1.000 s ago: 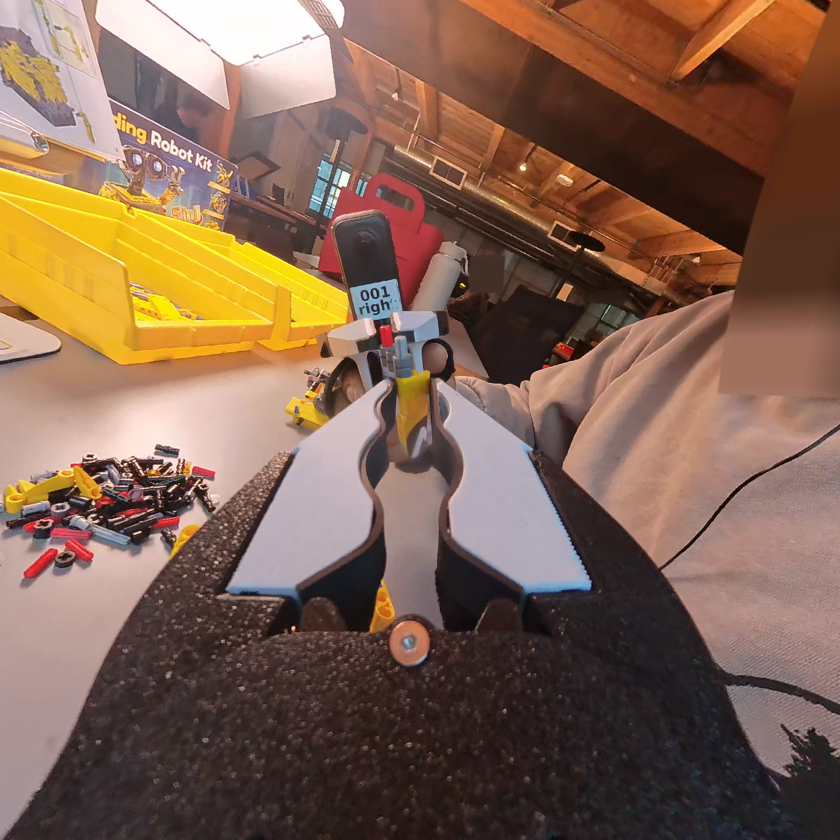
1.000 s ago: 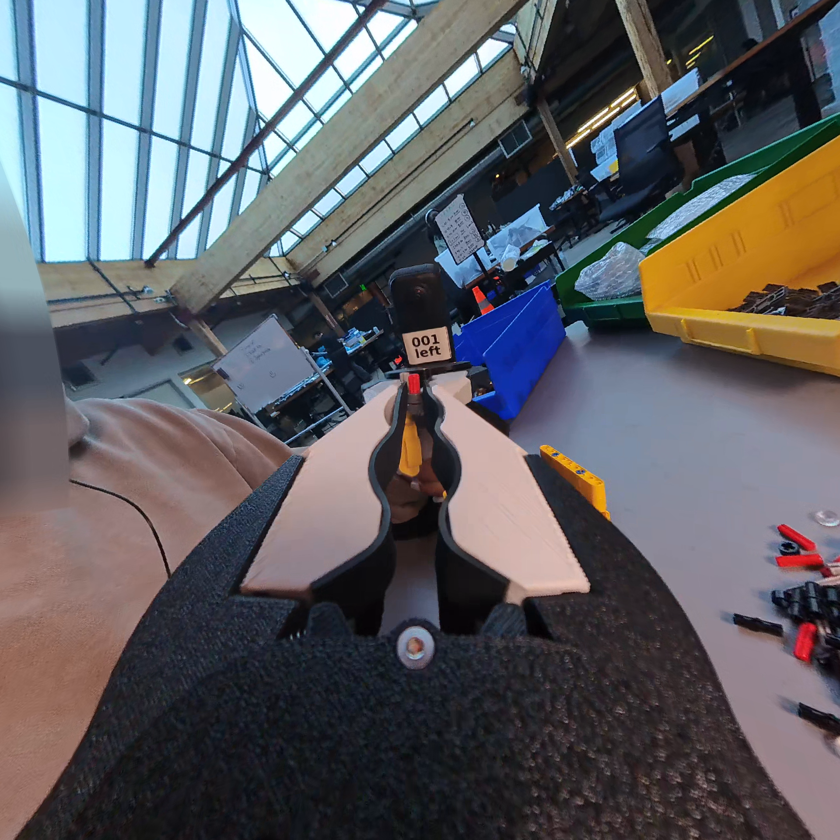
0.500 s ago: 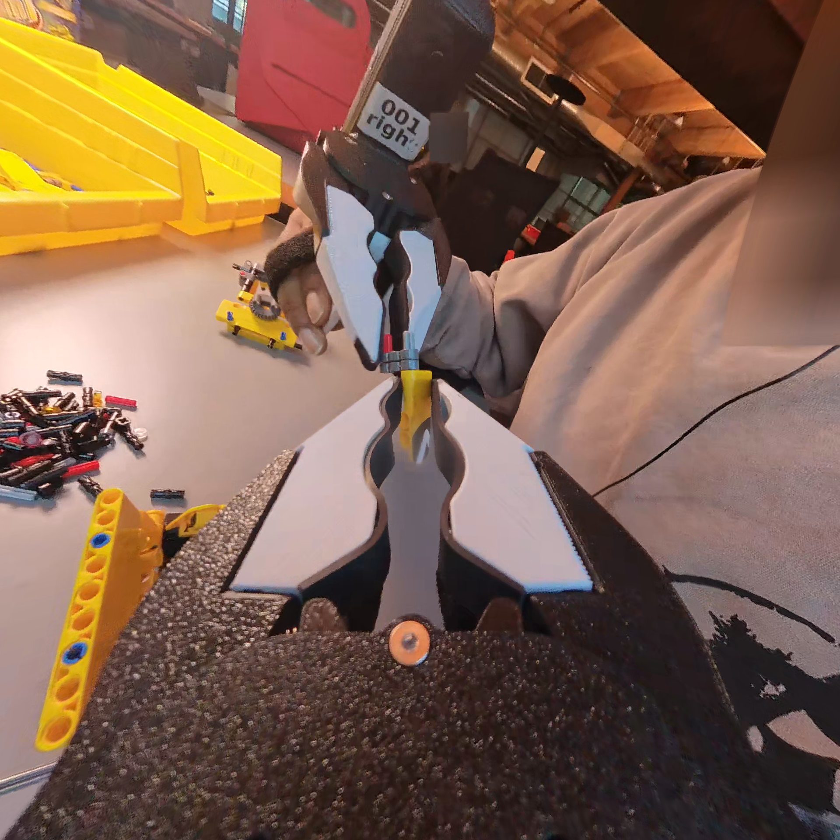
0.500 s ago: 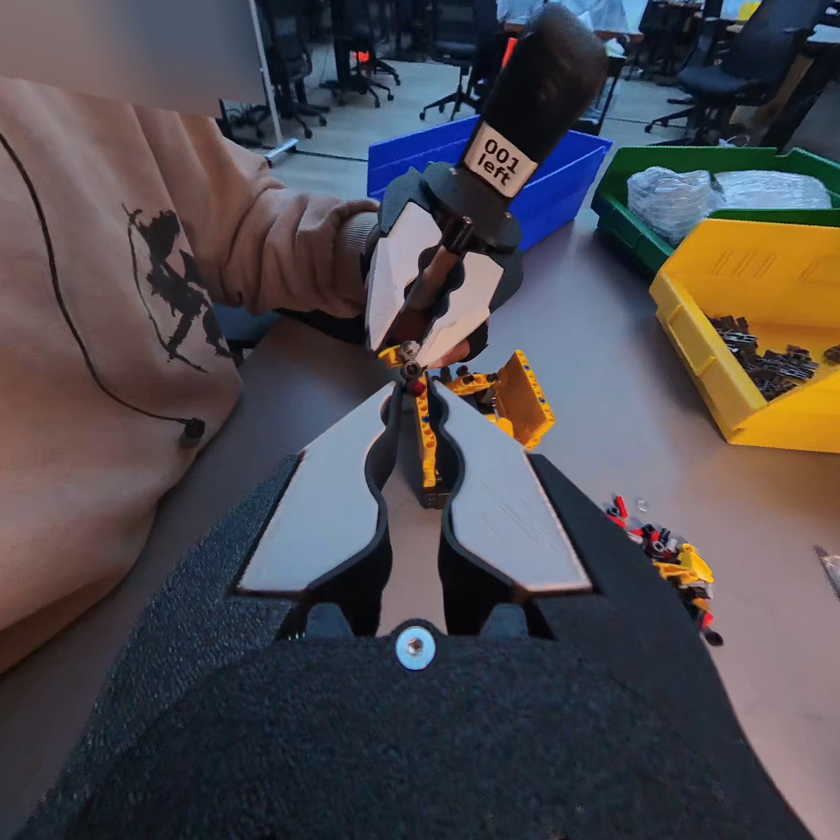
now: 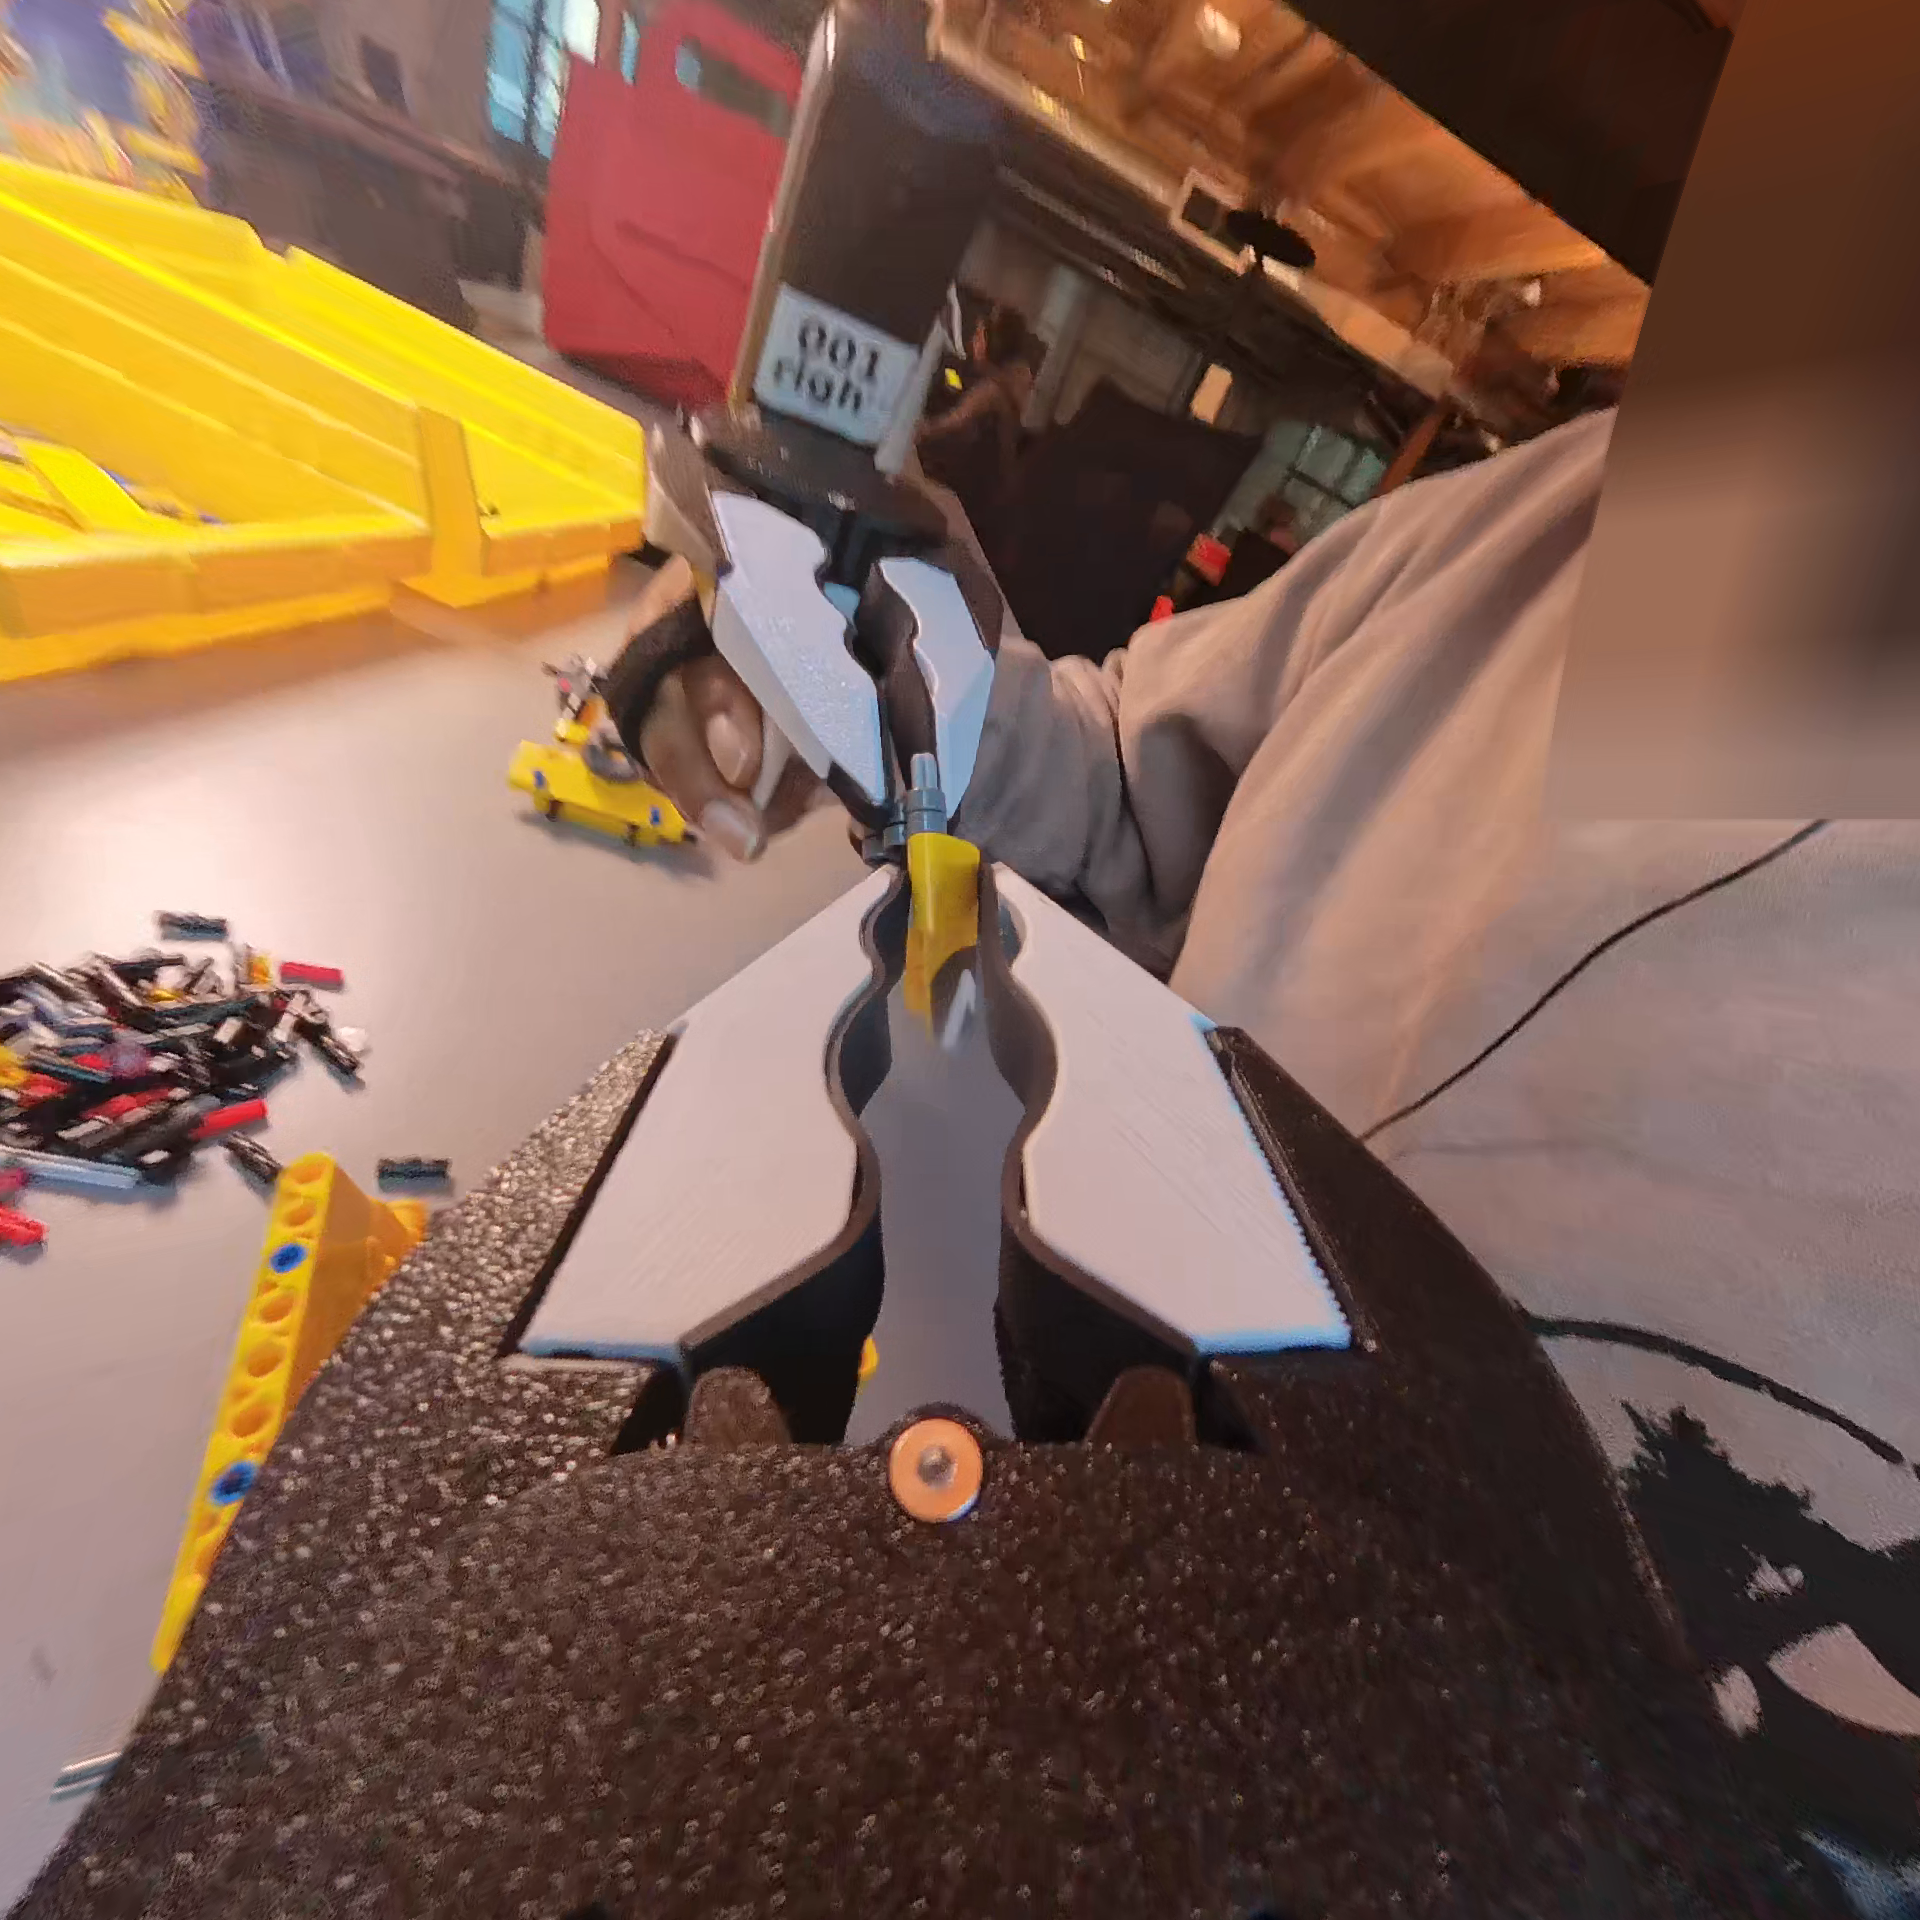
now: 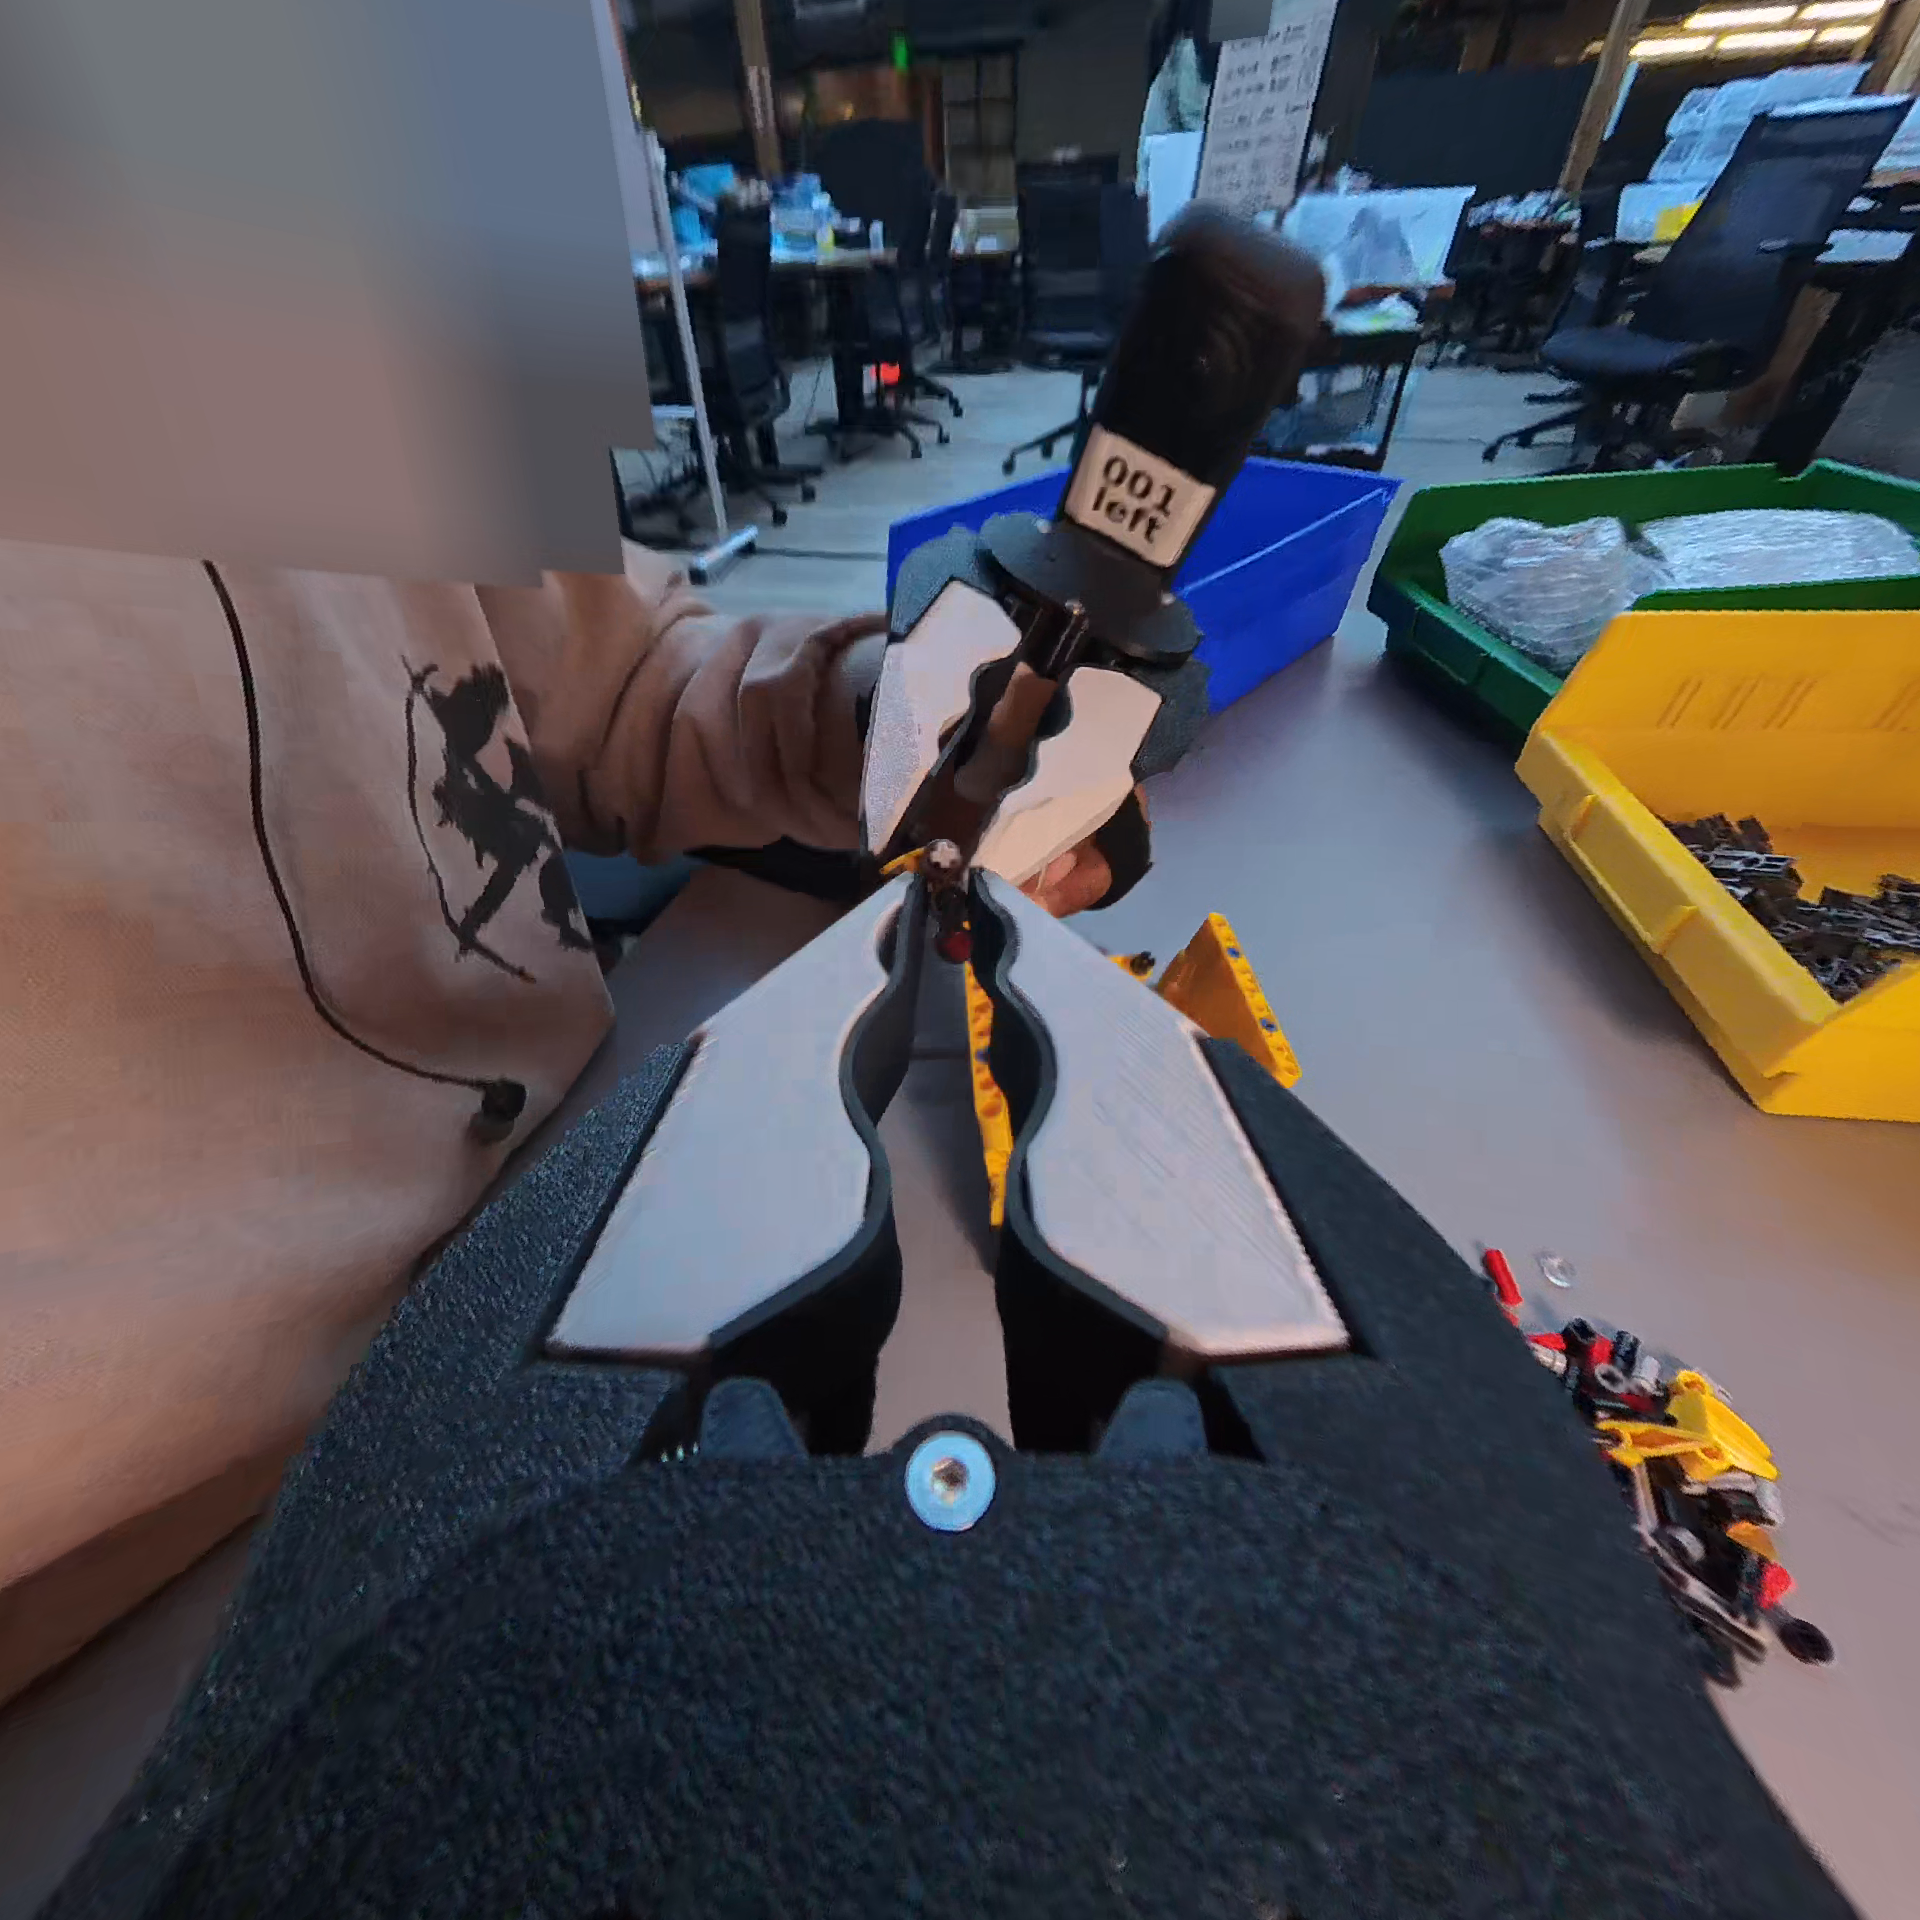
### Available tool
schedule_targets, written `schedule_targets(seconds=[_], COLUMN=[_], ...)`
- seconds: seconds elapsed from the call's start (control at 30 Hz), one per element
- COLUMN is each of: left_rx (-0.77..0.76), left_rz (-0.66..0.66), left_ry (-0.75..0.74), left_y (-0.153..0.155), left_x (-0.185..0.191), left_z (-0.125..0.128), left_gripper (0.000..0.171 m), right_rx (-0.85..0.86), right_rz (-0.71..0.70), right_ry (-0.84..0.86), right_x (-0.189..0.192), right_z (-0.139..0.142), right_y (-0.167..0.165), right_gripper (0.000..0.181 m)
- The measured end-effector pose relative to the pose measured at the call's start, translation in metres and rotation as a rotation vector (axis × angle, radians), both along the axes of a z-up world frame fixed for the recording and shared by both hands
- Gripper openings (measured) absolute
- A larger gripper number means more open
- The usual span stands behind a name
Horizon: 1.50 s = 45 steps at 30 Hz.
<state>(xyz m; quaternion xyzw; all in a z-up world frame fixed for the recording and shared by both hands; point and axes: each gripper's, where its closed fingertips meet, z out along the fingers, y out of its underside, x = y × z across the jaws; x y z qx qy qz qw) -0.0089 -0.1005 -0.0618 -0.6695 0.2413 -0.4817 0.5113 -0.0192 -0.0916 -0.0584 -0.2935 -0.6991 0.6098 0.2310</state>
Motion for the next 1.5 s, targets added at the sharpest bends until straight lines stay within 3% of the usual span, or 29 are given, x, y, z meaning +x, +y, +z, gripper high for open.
schedule_targets(seconds=[0.17,0.3,0.83,1.0,1.17,1.5], left_rx=[0.185,0.241,0.168,0.199,0.228,0.227], left_rz=[0.214,0.277,0.199,0.254,0.248,0.239], left_ry=[0.022,0.056,0.03,0.049,0.102,0.203], left_y=[0.013,0.015,0.01,0.014,0.012,0.01], left_x=[-0.022,-0.022,-0.017,-0.022,-0.018,-0.018], left_z=[0.022,0.026,0.022,0.024,0.021,0.017], left_gripper=[0.028,0.019,0.012,0.025,0.014,0.014], right_rx=[-0.308,-0.404,-0.092,-0.082,-0.046,-0.067], right_rz=[-0.108,-0.136,-0.148,-0.19,-0.18,-0.133], right_ry=[0.06,0.075,0.124,0.128,0.121,0.122], right_x=[-0.014,-0.022,-0.018,-0.022,-0.022,-0.019], right_z=[0.029,0.031,0.018,0.016,0.011,0.011], right_y=[0.018,0.01,0.005,0.009,0.004,0.002], right_gripper=[0.006,0.006,0.008,0.006,0.007,0.004])
